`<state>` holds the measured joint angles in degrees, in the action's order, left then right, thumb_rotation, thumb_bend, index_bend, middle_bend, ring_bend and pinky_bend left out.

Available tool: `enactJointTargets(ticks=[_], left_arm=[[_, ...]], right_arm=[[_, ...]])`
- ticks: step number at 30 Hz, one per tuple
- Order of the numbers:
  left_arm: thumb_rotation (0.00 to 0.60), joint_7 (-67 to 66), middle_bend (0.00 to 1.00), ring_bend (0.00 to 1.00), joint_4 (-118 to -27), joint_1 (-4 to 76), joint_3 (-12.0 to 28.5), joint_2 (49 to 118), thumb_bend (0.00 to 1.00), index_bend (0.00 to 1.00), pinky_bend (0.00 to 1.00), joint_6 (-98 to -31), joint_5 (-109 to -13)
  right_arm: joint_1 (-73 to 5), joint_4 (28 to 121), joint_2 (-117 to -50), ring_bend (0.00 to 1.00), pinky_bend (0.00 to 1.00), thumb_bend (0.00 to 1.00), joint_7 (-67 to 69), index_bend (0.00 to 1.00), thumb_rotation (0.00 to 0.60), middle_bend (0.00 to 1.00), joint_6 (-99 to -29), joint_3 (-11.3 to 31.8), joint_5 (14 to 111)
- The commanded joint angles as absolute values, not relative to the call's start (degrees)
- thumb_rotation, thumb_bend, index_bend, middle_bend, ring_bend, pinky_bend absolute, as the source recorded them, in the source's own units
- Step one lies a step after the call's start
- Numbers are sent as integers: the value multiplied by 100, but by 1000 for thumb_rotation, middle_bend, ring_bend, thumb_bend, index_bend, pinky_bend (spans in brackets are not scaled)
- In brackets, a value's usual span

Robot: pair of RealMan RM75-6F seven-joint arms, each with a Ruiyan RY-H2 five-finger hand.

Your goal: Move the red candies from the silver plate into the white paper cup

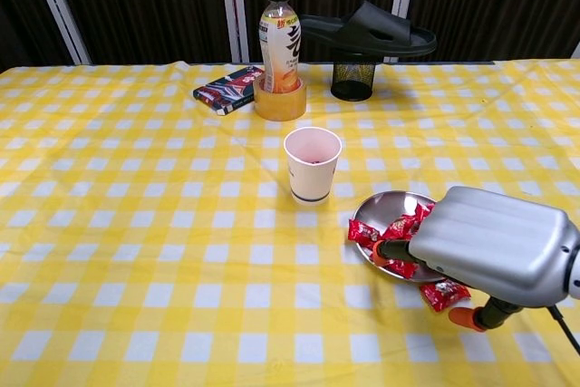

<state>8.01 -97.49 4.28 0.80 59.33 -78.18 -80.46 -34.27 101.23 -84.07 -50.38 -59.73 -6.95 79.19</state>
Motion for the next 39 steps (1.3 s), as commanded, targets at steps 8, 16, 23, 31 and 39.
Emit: enactJointTargets(ticks=[8,16,23,31,39], left_arm=[[600,788,0,0,-9757,430,89,5932,28,0,0,-7812,-8031],[600,807,0,0,-9758,421,92,5931,29,0,0,-7824,-8030],[600,836,0,0,-9773,424,97,5917,28,0,0,-7810,-8020],[600,864,0,0,-9784,423,105,5909,28,0,0,-7801,-8000],[600,862,0,0,-9796,421,99,5904,28,0,0,-7797,-8006]], right_arm=[[-3372,10207,-8424,948,1000,314,-5214,242,600,810,-5890,-751,7923],[-3347,10288,-8447,948,997,314,-5659,230,600,810,-5872,-670,7567],[-3366,10314,-8467,948,997,314,-5948,231,600,810,-5846,-629,7271],[-3377,10370,-8486,948,998,315,-6105,231,600,810,-5906,-613,7129],[-3373,10334,-8537,948,996,314,-6186,231,600,810,-6035,-543,7002]])
